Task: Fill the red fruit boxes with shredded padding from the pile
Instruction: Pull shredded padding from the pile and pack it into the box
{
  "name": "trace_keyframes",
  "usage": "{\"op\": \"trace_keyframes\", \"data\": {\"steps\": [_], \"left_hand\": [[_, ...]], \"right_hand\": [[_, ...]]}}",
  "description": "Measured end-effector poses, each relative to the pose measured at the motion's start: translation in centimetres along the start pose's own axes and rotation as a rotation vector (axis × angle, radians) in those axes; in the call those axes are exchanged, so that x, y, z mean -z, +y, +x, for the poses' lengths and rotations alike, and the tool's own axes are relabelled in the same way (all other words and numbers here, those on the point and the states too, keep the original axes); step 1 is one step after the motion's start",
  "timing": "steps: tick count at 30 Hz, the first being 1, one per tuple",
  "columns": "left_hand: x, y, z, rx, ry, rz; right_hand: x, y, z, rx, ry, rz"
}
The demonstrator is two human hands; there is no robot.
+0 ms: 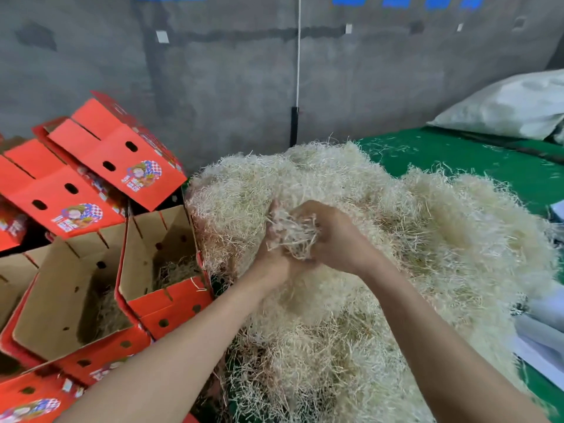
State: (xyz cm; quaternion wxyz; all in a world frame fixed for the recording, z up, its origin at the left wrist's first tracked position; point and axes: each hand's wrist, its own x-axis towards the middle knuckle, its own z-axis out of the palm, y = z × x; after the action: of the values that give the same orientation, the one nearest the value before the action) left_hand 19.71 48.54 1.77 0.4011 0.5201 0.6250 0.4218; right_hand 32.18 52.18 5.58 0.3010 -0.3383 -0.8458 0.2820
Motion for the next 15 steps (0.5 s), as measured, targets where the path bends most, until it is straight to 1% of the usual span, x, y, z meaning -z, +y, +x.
{"op": "trace_keyframes", "data": {"steps": [1,2,3,4,5,6,7,9,10,11,12,13,14,15], "left_hand": [[0.1,-0.5,0.3,0.094,0.090,-0.079],[0.3,-1.3,0.7,0.173,0.172,-0.185],[0.7,-2.1,1.0,0.234,0.236,-0.281],[1.3,-2.7,1.2,0.296,0.283,-0.363],[1.9,-3.0,1.1,0.352,0.316,-0.451],[2.6,-3.3,1.0,0.396,0.333,-0.554],[3.1,-3.5,0.7,0.425,0.339,-0.652],[3.9,-3.3,0.2,0.448,0.342,-0.759],[4.0,-3.0,-0.1,0.442,0.329,-0.780],[4.0,-2.8,-0.3,0.438,0.314,-0.789],[3.8,-2.5,-0.6,0.431,0.315,-0.791],[3.6,-2.1,-1.0,0.416,0.325,-0.783],[3.3,-1.9,-1.3,0.404,0.347,-0.781],[3.2,-1.9,-1.5,0.406,0.366,-0.799]], "right_hand": [[0.0,-0.1,0.1,-0.011,-0.086,0.095],[0.3,0.1,0.2,-0.032,-0.120,0.161],[0.6,0.7,0.3,-0.064,-0.096,0.213],[1.2,1.4,0.5,-0.096,-0.025,0.240],[1.7,2.1,0.5,-0.129,0.052,0.234],[2.3,3.0,0.4,-0.173,0.088,0.198],[2.7,3.9,0.2,-0.233,0.047,0.150],[2.4,5.0,-0.5,-0.334,-0.208,0.051],[1.6,5.3,-0.8,-0.349,-0.335,-0.001],[0.4,5.4,-1.1,-0.345,-0.420,-0.044],[-0.9,5.1,-1.2,-0.318,-0.460,-0.077],[-2.2,4.7,-1.3,-0.271,-0.459,-0.097],[-3.4,4.1,-1.2,-0.225,-0.430,-0.069],[-4.3,3.5,-1.1,-0.208,-0.387,0.028]]}}
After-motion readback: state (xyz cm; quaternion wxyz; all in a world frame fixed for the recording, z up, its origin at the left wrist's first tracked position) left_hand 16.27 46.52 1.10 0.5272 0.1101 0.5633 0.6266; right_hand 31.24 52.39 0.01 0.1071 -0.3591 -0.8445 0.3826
